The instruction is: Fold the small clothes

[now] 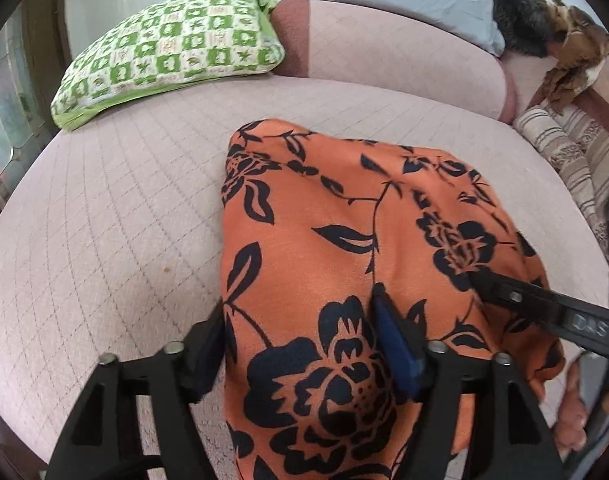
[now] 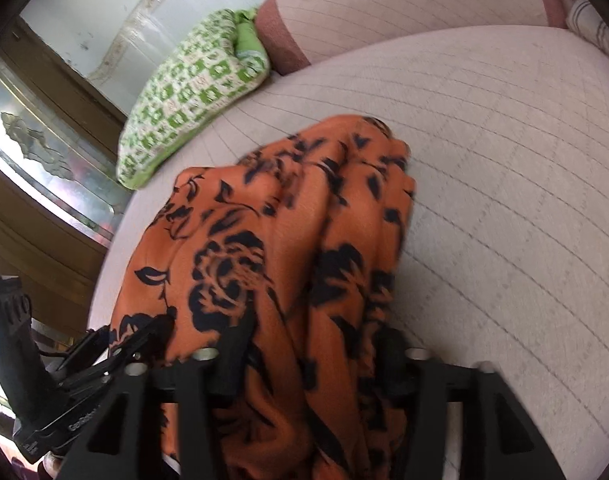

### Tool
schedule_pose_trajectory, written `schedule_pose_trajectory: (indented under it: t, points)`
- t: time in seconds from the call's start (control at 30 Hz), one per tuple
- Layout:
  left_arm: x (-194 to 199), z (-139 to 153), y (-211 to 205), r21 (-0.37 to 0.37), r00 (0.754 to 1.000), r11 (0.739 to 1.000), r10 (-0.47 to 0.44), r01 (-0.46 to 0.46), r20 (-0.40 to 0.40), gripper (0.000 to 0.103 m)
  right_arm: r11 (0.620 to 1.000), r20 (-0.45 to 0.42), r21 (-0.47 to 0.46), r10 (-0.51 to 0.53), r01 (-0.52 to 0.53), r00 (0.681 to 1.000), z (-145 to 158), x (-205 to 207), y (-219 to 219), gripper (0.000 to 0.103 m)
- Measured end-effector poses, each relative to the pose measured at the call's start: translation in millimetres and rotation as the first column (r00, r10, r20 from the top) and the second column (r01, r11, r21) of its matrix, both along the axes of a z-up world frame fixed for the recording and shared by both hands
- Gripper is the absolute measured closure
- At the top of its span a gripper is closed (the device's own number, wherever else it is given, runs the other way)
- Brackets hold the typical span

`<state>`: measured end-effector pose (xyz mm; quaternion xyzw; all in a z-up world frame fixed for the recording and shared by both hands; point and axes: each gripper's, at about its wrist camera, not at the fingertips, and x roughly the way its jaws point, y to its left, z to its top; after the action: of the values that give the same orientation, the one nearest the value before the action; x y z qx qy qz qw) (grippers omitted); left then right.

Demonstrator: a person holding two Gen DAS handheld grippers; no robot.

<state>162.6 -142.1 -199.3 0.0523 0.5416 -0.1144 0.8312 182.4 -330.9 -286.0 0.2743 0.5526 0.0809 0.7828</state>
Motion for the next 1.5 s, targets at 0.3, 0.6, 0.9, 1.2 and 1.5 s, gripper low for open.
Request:
schedule_pose_trajectory:
  t: [0.3, 0.6, 0.9, 1.2, 1.5]
  points:
    - [-35, 32, 2, 0.084, 0.998, 0.996, -0.025, 0.02, 0.063, 0.021, 0.993, 0.205, -0.067, -0.084, 0.099, 0.975, 69, -68, -29, 0.038]
    - [-99, 114, -25, 0.249, 0.938, 0.961, -0.19, 0.118, 0.289, 0.018, 0.981, 0.289, -0.023, -0.179, 0.194, 0.941, 105, -143, -62, 0.038]
    - [-114, 206, -47, 0.157, 0.874, 0.984, -0.148, 0.083, 0.463, 0.008, 0.974, 0.348, -0.124, -0.134, 0.188, 0.928, 162, -152, -47, 0.038]
    - [-113, 252, -17, 0.139, 0.846, 0.986, 0.003, -0.091, 0.534, 0.004, 0.955, 0.5, -0.198, -0.096, 0.221, 0.86, 246, -158, -22, 0.035]
    - [-114, 277, 26, 0.117, 0.821, 0.97, 0.112, -0.213, 0.56, 0.004, 0.955, 0.555, -0.247, -0.001, 0.166, 0.832, 285, -153, 32, 0.033]
